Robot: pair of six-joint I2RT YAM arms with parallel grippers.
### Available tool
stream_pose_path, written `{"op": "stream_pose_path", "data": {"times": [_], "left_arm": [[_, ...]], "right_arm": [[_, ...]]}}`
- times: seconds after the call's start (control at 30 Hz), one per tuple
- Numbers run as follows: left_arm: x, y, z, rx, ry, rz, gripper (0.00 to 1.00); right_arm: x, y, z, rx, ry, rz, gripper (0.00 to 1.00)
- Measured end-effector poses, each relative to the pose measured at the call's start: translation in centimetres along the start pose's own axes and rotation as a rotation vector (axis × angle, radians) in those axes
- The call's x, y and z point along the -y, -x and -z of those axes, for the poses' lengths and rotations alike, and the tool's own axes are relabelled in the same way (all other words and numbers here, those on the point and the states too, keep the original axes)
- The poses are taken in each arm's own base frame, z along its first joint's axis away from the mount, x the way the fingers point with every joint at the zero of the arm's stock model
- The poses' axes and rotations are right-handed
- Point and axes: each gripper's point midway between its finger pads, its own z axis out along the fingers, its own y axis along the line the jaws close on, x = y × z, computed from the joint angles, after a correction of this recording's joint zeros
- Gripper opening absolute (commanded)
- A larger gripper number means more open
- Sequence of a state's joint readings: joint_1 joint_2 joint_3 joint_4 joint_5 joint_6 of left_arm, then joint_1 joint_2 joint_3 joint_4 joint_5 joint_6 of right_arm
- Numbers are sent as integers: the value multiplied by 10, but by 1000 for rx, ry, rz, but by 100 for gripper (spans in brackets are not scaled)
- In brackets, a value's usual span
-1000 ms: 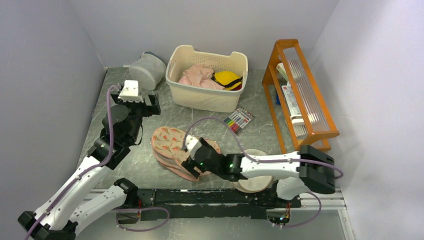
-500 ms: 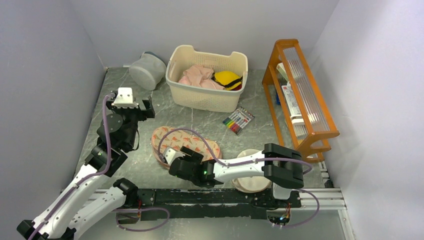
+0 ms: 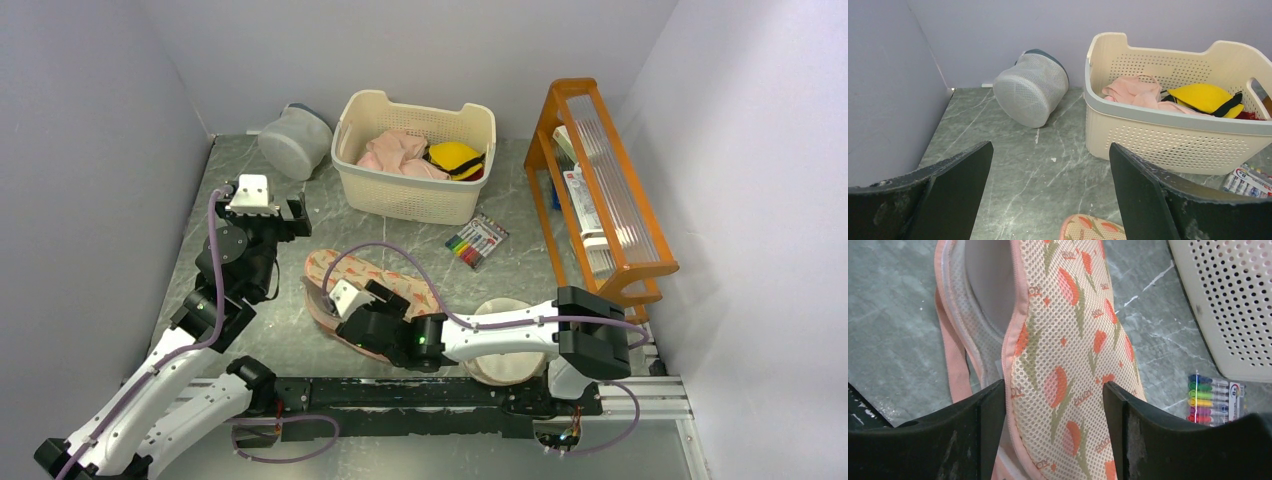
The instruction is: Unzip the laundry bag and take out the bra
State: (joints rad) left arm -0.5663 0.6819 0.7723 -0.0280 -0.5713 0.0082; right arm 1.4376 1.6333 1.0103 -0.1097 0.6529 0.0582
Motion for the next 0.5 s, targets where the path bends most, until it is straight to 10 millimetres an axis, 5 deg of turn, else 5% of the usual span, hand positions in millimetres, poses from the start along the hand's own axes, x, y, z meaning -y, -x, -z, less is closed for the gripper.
{"op": "stream_pose_path", "data": {"times": [0.3,0.5], "left_arm": [[0,1,0,2,-2,1,98],[1,1,1,3,-8,2,98]], "right_arm": [[15,-1,0,-3,-86,-32,61],[54,-15,-4,-24,-184,-114,60]]}}
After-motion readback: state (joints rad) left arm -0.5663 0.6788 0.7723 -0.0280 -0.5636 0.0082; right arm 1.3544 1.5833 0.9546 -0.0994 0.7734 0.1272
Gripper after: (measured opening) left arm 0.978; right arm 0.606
